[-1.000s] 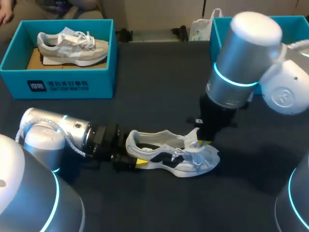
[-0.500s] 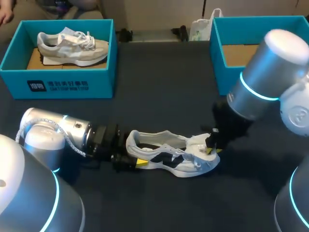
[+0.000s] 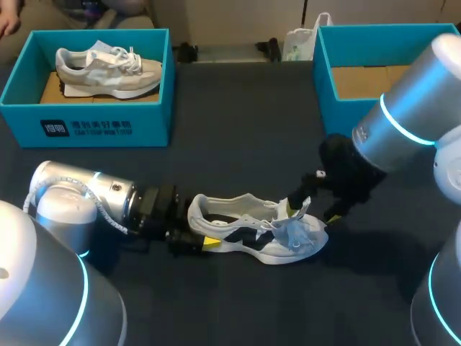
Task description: Take the shoe out of the shoebox, open the shoe tongue, remove and reinsert the insole, then place the shoe into the shoebox
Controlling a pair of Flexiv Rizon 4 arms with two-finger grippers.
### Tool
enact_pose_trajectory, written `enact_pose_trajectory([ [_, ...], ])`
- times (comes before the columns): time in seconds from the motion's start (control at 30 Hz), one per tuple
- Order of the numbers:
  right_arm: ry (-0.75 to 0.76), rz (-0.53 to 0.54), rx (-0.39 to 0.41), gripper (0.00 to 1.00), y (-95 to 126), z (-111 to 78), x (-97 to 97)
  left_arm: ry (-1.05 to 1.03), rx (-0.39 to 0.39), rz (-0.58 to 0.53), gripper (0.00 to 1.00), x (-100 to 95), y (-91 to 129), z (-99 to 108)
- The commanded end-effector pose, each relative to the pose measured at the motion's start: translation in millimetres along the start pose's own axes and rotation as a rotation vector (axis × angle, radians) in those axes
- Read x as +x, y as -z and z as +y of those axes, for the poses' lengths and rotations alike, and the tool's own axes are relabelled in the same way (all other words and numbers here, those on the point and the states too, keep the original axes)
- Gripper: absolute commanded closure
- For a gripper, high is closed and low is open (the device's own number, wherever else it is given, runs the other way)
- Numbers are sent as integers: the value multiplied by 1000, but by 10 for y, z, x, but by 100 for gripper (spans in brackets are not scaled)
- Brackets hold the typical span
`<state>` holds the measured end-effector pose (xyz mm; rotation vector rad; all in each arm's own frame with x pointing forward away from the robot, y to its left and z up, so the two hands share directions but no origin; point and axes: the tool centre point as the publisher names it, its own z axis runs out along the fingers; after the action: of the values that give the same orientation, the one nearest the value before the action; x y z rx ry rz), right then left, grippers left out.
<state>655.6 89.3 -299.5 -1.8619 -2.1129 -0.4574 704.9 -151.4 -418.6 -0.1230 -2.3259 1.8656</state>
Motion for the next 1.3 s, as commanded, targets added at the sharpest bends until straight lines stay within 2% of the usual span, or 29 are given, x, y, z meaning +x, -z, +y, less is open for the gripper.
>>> enact_pose_trajectory([
  [0.03, 23, -177, 15, 0, 435, -8, 231, 1, -2, 1, 100, 9, -5, 3],
  [0.27, 138, -301, 79, 0, 622, 109, 680, 1, -2, 1, 100, 9, -5, 3],
  [0.53, 317, -417, 168, 0, 583, 215, 1174, 1, -2, 1, 100, 9, -5, 3],
  [0.57, 345, -425, 175, 25, 565, 222, 1230, 1, -2, 1, 100, 9, -5, 3],
  [0.6, 369, -437, 184, 45, 548, 227, 1281, 1, -2, 1, 100, 9, -5, 3],
  [0.8, 465, -478, 213, 100, 420, 246, 1425, 1, -2, 1, 100, 9, -5, 3],
  [1.0, 671, -488, 209, 100, 264, 275, 1397, 1, -2, 1, 100, 9, -5, 3],
  [1.1, 805, -448, 187, 100, 207, 298, 1391, 1, -2, 1, 100, 9, -5, 3],
  [1.3, 898, -428, 196, 100, 142, 383, 1393, 1, -2, 1, 100, 9, -5, 3],
])
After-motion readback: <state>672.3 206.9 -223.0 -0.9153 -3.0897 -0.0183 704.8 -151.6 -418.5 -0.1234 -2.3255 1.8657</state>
